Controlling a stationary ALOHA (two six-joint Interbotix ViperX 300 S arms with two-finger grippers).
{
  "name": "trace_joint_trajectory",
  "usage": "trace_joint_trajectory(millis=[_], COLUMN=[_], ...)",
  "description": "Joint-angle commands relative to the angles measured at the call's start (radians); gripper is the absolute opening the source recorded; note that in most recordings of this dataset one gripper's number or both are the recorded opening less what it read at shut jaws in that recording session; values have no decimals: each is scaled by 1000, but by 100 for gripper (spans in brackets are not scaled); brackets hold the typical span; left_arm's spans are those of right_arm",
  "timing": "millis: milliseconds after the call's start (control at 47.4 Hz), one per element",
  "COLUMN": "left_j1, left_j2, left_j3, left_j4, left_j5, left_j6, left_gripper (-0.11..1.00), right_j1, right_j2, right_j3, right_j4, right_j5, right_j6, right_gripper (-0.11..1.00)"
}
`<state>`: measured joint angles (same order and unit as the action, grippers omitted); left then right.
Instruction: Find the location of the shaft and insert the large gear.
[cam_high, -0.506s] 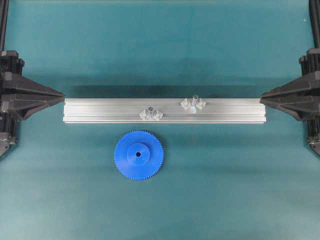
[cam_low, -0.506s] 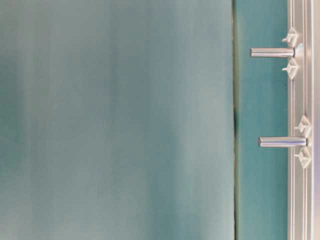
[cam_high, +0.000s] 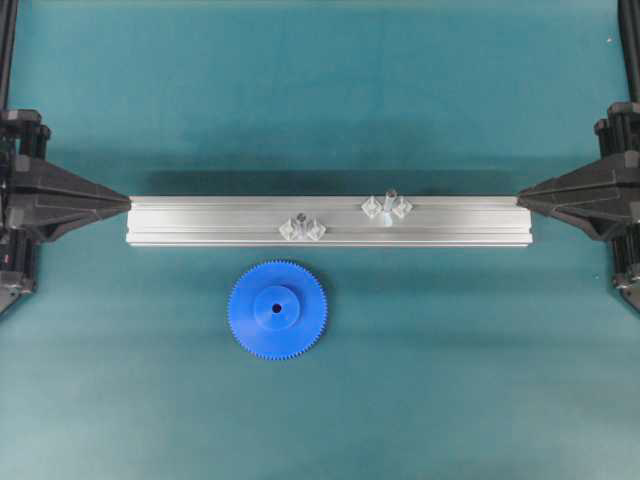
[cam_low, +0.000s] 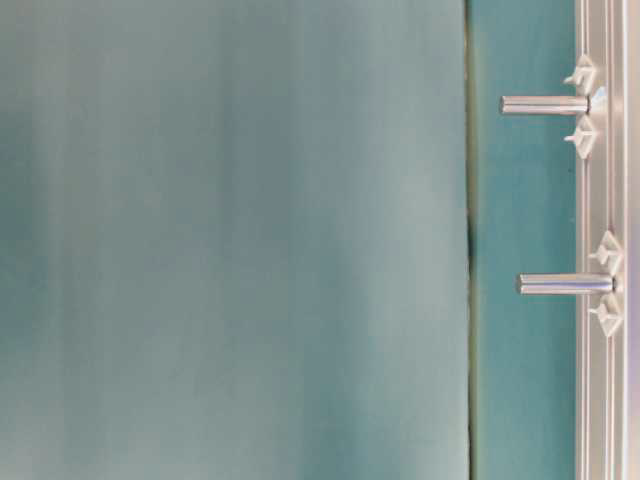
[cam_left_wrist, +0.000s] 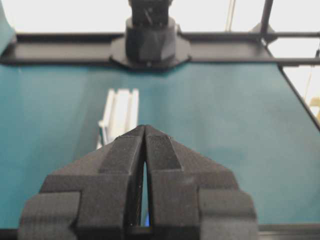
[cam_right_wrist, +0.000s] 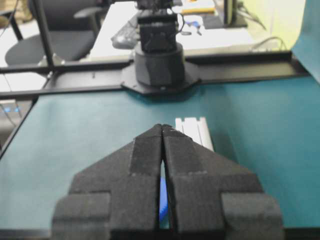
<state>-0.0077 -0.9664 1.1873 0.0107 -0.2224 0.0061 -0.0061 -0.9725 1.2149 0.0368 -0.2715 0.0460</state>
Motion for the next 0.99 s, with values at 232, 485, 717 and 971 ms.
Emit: trace_joint_trajectory(millis=[232, 485, 717, 971], left_j1=[-15, -17, -21, -48], left_j2=[29, 77, 150, 255], left_j3=[-66, -109, -160, -206], left_j4=[3, 3, 3, 3], left_j5=[104, 184, 267, 330], left_j6=[-6, -5, -5, -5], left_gripper=[0, 0, 0, 0], right_j1=[-5, -18, -37, -43], right_j2=[5, 5, 5, 5], right_j3=[-11, -14, -12, -9], right_j4=[2, 2, 2, 2], right_j5=[38, 95, 118, 124], right_j6=[12, 12, 12, 12], right_gripper=[-1, -1, -1, -1])
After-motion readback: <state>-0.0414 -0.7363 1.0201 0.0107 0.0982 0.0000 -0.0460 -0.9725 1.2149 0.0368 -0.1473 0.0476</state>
